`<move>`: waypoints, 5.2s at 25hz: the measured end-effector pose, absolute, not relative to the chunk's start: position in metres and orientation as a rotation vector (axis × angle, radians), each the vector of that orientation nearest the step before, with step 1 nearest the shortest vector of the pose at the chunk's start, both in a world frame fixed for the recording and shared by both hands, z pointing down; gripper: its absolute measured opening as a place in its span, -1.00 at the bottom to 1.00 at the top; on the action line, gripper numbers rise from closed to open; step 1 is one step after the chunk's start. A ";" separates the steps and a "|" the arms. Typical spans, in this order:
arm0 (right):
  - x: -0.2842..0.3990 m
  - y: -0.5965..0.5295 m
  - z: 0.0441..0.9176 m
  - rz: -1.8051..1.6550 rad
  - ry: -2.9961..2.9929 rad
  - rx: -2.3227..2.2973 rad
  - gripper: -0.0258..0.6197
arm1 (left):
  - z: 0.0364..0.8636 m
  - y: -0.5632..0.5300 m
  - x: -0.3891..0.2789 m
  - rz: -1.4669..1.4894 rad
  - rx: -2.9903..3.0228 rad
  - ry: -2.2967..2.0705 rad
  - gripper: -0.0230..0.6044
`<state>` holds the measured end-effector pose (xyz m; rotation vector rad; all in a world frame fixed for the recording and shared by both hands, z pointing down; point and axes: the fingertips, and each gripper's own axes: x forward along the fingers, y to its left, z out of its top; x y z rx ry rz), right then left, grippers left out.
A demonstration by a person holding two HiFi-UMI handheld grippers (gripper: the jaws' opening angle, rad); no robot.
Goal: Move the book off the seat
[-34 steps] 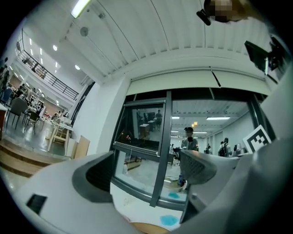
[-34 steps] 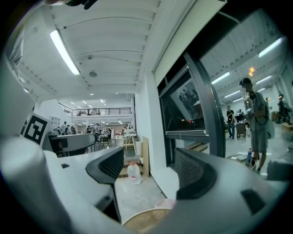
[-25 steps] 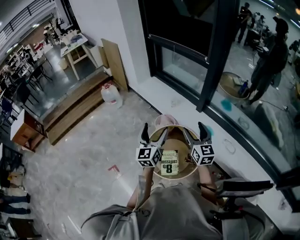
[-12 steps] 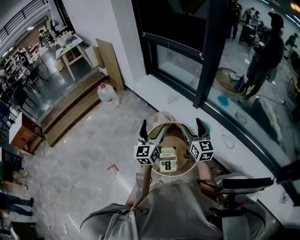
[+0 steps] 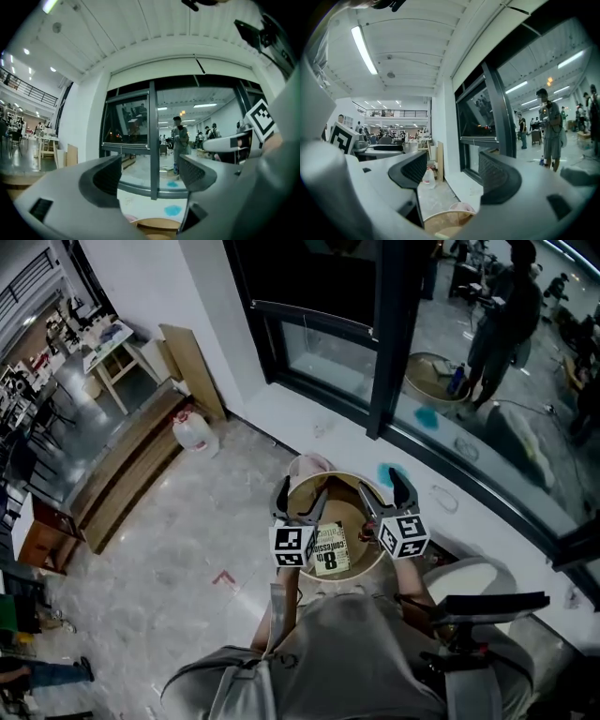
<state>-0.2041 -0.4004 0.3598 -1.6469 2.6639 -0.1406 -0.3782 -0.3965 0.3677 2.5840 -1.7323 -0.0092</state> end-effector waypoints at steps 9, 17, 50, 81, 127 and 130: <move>-0.146 -0.374 0.362 -0.123 2.531 -1.841 0.17 | 0.354 -0.405 -0.335 -0.243 2.629 -1.532 0.31; -0.038 -0.300 0.350 -0.076 2.199 -2.231 0.17 | 0.366 -0.391 -0.200 -0.209 2.799 -1.049 0.31; 0.191 0.175 0.401 -0.215 1.029 -2.872 0.17 | 0.438 -0.004 0.153 0.148 2.817 0.427 0.31; 0.430 0.251 0.411 -0.150 1.175 -2.914 0.17 | 0.469 0.071 0.374 0.176 2.860 0.438 0.31; 0.577 0.186 1.139 -1.050 2.470 -2.332 0.18 | 1.116 0.127 0.457 0.840 2.598 -0.384 0.50; 0.575 0.194 1.199 -1.193 2.549 -2.252 0.20 | 1.190 0.150 0.441 0.964 2.440 -0.438 0.50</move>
